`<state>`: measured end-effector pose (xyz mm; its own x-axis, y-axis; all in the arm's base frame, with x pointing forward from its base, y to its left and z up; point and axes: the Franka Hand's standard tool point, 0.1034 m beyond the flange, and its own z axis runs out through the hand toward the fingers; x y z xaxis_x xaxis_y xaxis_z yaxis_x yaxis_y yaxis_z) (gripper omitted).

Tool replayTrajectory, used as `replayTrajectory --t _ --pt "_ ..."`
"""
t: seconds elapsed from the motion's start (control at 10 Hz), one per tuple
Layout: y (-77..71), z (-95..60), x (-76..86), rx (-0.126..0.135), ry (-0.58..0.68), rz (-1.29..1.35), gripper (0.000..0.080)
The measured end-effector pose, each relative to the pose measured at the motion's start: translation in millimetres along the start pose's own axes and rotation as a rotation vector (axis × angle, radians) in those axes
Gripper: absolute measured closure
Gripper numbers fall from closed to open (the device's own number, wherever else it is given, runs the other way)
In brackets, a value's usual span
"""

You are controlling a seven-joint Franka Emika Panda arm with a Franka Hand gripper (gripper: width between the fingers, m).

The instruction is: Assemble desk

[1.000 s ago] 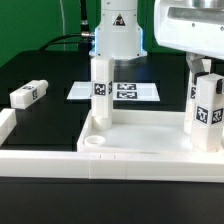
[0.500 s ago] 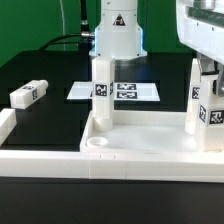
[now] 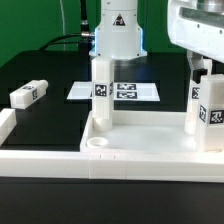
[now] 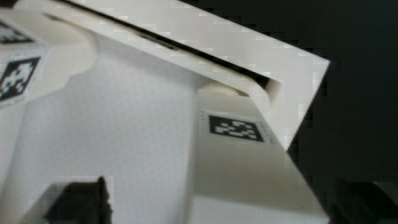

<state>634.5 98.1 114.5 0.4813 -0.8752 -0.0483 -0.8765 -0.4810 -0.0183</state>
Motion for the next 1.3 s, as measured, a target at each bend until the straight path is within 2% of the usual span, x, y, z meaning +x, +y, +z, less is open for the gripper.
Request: replayTrajectory --t 0.6,0.8,1.0,1.3 --pt "-1.5 -0.8 -0.1 0.001 0.008 -0.377 0.0151" --pt "-3.6 0.6 -9.2 -0.032 0.04 -0.551 0.0151" --pt "-4.4 0.2 -8.8 -0.033 0.043 -0.684 0.0151" --pt "-4.3 -0.4 -7.4 -0.05 0.051 -0.881 0.0151"
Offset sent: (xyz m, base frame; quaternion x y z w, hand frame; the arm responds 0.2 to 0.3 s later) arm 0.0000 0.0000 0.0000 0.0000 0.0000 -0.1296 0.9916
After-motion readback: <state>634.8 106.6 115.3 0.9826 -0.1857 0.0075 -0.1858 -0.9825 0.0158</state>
